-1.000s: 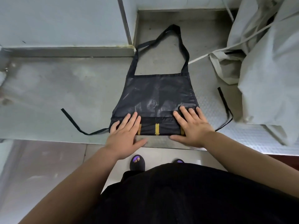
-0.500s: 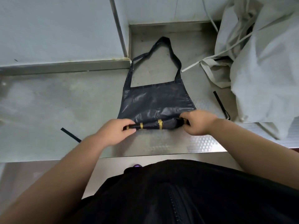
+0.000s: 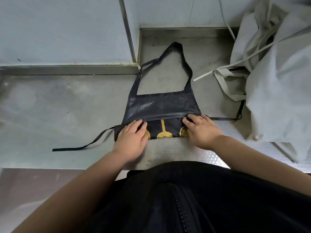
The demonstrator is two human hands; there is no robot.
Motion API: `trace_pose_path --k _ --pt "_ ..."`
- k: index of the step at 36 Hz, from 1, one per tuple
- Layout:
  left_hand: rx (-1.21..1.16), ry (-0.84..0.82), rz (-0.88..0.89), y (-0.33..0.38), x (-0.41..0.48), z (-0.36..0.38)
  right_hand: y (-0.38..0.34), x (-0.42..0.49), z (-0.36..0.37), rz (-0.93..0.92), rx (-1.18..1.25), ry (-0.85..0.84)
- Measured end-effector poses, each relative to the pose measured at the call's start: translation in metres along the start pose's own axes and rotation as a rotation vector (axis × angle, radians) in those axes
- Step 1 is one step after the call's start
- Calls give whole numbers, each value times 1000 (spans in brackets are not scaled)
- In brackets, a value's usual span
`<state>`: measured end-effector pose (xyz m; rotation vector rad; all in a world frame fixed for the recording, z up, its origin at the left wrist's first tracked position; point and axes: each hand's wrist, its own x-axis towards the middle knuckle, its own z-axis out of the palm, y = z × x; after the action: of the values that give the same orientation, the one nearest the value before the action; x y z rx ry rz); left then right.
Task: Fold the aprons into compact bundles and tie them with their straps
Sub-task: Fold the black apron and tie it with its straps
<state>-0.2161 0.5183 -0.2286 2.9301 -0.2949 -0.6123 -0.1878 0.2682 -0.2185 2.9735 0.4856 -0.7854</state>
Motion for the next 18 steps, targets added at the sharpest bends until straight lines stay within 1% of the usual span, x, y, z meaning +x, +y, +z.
trace_pose_path --k 1,4,8,11,13,16,18 --pt "-34 -22 -1 0 0 3 5 0 3 -13 31 -11" --pt "8 -70 17 -3 -2 6 13 -2 1 -57 4 -42" --pt "-9 36 -5 -7 1 -2 14 5 -10 -96 38 45" --pt "-9 88 65 -16 11 -12 20 9 -21 -123 98 71" --pt "-102 97 103 -23 22 -21 27 13 -28 -114 118 55" --pt "-248 -1 54 -29 34 -38 36 20 -38 -62 181 6" --pt "-247 -34 11 -32 43 -46 39 26 -44 -24 200 -20"
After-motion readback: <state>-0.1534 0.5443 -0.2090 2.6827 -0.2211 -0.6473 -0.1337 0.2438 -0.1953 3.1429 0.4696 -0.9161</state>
